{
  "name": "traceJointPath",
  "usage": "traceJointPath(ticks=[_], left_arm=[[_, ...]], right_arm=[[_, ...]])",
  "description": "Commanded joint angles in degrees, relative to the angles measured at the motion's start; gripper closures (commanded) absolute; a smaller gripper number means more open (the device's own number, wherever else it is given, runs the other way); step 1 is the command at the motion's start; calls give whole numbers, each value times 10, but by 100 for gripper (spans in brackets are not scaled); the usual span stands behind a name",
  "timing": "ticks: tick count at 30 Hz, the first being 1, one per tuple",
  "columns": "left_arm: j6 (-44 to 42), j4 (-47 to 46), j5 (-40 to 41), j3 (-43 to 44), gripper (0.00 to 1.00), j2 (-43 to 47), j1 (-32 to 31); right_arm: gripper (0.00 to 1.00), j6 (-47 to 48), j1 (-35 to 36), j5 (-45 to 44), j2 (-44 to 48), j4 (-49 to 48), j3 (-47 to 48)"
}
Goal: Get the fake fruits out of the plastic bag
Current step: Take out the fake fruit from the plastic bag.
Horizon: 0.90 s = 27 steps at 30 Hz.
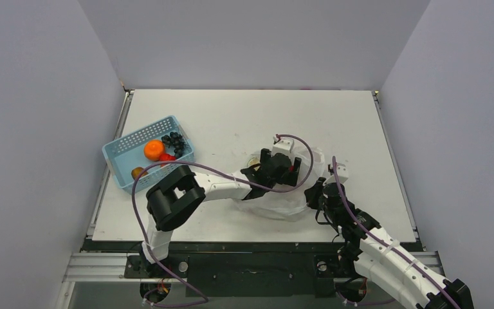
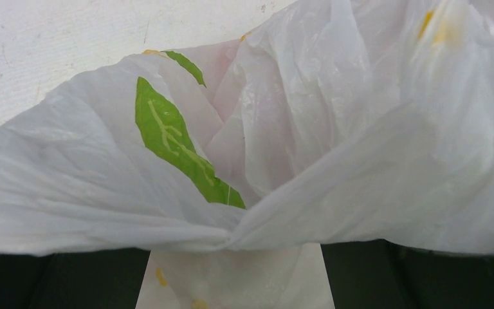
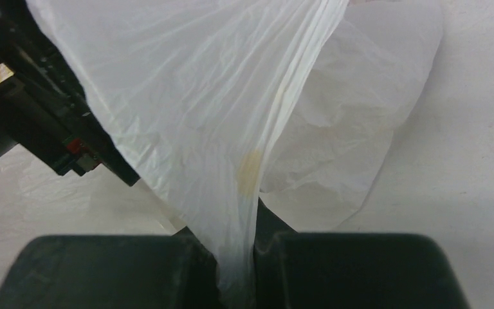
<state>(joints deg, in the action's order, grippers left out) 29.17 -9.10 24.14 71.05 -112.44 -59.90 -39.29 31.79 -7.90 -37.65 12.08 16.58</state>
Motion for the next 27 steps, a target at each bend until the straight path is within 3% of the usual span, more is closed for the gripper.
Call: traceJointPath(ticks=[1, 7, 17, 27], left_arm=[[-41, 8, 8, 48, 15, -27, 6], [-55, 17, 8, 97, 18, -67, 10], [-36, 2, -43, 96, 63, -66, 25], [18, -21, -134, -30, 77, 70, 22]], right_arm=[[100, 7, -3, 2, 1, -22, -3], [100, 8, -3, 5, 4, -24, -5], [100, 8, -3, 6, 6, -27, -6], [100, 6, -3, 4, 10, -27, -9]])
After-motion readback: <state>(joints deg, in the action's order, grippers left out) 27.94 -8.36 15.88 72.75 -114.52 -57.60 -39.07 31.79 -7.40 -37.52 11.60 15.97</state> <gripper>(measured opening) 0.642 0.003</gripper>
